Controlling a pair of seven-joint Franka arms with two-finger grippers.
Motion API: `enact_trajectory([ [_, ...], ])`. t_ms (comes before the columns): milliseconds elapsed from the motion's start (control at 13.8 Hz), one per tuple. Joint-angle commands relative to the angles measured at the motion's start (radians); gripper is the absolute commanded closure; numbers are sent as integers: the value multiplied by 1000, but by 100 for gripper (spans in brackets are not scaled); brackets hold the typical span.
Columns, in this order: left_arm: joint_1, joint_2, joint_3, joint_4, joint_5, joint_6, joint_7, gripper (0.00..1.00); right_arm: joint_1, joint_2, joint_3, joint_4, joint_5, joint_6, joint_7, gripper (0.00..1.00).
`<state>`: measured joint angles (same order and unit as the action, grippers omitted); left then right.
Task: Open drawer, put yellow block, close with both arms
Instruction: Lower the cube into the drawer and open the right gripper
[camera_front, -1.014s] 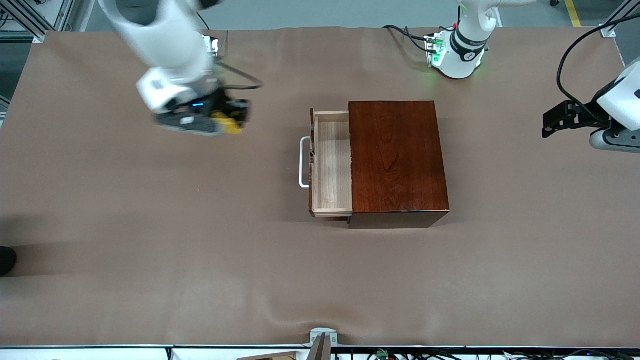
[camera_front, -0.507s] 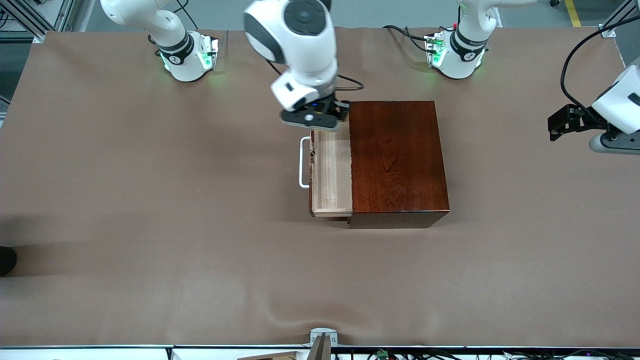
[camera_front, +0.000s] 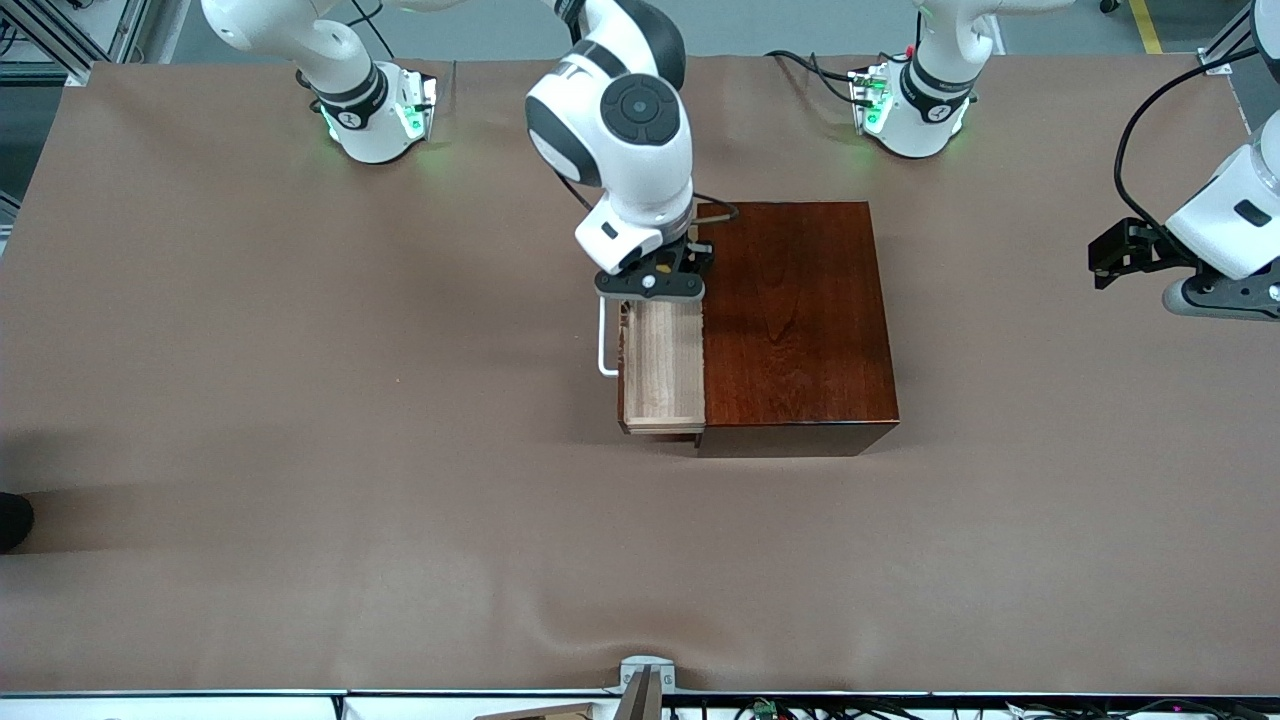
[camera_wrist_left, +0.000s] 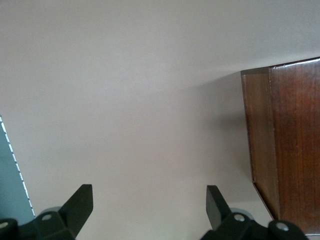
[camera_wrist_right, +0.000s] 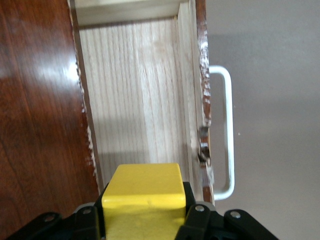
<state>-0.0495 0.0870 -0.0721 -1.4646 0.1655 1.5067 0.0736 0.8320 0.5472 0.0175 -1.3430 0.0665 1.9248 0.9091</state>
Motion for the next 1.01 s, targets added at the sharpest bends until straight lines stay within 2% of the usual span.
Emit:
enact_trajectory([
  [0,-3,3,-6,18,19,-2,-17,0,-4,37,4,15,4,32,-16,100],
  [435,-1,2,-9,18,12,-2,-15,0,-14,72,1,-1,-8,52,-15,100],
  [580,-1,2,-9,18,12,-2,-15,0,-14,79,-1,-36,-8,97,-12,100],
  [652,-1,2,-9,18,12,-2,-15,0,-16,79,-1,-50,-7,114,-9,90],
  [725,-1,2,-9,18,11,-2,-15,0,-21,80,1,-50,-5,115,-7,73],
  [797,-1,2,-9,18,12,-2,-15,0,-30,80,1,-48,1,112,-6,25],
  [870,-1,2,-9,18,11,-2,-15,0,-36,76,1,-42,9,105,-4,0],
  [942,-1,2,-9,18,11,-2,-15,0,-37,71,2,-42,9,102,-4,0],
])
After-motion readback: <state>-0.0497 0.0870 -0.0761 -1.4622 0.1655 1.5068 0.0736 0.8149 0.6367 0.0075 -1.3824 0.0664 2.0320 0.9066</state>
